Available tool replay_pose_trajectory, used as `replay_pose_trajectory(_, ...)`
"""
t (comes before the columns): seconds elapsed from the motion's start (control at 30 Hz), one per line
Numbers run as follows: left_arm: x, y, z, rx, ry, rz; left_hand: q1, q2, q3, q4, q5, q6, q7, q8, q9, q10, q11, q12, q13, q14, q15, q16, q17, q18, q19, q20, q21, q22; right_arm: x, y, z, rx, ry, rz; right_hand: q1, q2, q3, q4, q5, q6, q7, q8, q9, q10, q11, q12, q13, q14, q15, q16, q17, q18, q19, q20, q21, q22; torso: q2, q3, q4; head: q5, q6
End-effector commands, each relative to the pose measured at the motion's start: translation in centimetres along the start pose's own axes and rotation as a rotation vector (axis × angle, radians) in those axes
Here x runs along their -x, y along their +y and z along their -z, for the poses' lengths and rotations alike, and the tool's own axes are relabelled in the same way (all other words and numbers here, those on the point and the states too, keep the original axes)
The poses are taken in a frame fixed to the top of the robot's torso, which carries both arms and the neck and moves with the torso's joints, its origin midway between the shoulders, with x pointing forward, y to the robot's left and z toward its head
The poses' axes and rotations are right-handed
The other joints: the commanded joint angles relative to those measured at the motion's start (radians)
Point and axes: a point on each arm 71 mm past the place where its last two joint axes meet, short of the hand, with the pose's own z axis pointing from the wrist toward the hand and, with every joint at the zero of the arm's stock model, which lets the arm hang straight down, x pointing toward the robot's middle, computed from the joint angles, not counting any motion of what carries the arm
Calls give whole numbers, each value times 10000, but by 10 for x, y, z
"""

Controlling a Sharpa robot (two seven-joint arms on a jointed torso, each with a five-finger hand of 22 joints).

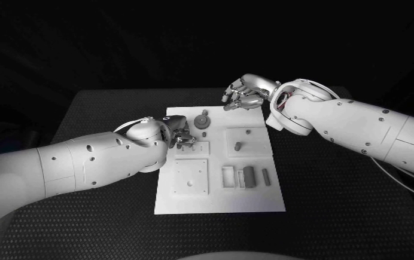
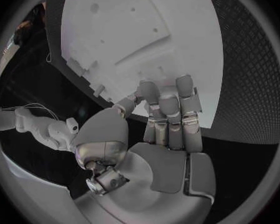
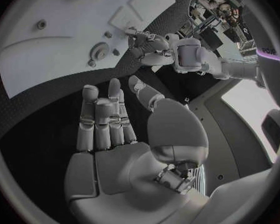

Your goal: Assemble the parts on the task board

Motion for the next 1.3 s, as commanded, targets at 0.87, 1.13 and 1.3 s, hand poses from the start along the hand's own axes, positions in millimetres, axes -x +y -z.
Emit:
replay_pose_trajectory(0.87, -2, -1, -1, -483, -572, -1357, 69, -246, 316, 23, -27, 895, -616, -85, 3, -288, -139, -68, -52, -307, -249, -8, -80, -118, 29, -55, -136, 0, -3, -1, 1, -30, 177, -69, -178, -27, -10, 120, 38, 155, 262, -48, 9, 12, 67, -52, -25, -83, 3, -54, -16, 87, -51, 27, -64, 129, -1, 2, -8, -32, -13)
replay_pose_trajectory(1.13, -3, 1, -2, -404, -484, -1360, 44, -569, 267, 250, -69, 865, -599, -121, 6, -316, -126, -87, -89, -338, -235, -15, -140, -123, 24, -47, -217, 6, -2, -2, 1, -33, 176, -70, -179, -26, -7, 124, 37, 154, 262, -51, 10, 12, 68, -54, -27, -85, 3, -54, -16, 87, -52, 26, -65, 129, -1, 7, -4, -34, -13)
replay_pose_trajectory(1.3, -3, 1, -2, -375, -497, -1314, 32, -695, 258, 362, -84, 843, -590, -142, 5, -338, -119, -101, -107, -356, -231, -21, -166, -123, 14, -44, -255, 9, -2, -2, 1, -43, 171, -72, -180, -32, -7, 124, 37, 152, 263, -53, 9, 10, 68, -55, -28, -85, 3, -54, -17, 87, -52, 25, -66, 129, 3, 15, -13, -31, -17)
